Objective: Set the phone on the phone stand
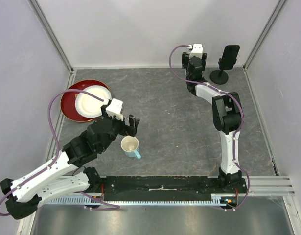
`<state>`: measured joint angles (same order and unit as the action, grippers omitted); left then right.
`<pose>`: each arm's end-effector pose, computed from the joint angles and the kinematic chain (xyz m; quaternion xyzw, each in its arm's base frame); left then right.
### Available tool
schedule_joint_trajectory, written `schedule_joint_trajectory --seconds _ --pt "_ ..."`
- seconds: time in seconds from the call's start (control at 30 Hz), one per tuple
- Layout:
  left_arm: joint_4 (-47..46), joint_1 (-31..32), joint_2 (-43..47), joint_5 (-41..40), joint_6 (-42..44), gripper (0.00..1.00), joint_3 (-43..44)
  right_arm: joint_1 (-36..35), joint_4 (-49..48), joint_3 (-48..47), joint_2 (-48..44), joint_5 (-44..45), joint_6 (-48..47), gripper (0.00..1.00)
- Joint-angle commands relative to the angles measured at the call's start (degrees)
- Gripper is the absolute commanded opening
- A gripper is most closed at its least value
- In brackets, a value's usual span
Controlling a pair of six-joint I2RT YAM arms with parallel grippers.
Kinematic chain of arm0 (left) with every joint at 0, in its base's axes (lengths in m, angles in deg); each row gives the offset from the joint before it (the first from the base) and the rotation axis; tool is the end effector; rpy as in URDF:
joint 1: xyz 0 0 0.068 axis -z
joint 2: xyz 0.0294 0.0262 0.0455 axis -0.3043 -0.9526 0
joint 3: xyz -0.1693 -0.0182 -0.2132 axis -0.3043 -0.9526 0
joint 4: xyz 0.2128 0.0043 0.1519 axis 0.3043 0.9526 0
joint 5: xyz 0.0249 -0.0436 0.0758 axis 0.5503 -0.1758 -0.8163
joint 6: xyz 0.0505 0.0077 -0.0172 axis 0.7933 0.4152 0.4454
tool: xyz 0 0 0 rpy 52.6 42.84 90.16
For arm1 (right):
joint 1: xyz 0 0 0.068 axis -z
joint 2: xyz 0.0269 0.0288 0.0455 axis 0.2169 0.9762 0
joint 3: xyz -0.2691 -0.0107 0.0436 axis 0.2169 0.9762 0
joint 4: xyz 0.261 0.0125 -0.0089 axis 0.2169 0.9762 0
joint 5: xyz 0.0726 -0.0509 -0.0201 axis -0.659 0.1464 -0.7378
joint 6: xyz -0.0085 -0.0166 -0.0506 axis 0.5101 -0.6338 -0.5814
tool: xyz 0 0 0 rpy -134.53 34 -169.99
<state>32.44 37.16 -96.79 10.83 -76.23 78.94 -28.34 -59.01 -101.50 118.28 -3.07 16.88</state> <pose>0.1098 -0.1264 0.3490 0.1445 0.7698 -0.1575 0.6014 0.5107 0.1276 0.2404 0.0419 0.7071 -0.1015 0.6985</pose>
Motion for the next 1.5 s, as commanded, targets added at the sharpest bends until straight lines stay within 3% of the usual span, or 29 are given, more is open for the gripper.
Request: schedule_joint_trajectory --seconds 0.0,1.47 --pt "-3.0 -1.34 -0.3 0.34 1.53 0.95 0.44 0.78 -4.84 -2.16 -0.26 -0.66 -1.02 0.0" --pt "-3.09 -3.98 -1.97 3.68 0.74 0.95 0.71 3.07 -6.34 1.35 2.03 1.28 0.73 0.0"
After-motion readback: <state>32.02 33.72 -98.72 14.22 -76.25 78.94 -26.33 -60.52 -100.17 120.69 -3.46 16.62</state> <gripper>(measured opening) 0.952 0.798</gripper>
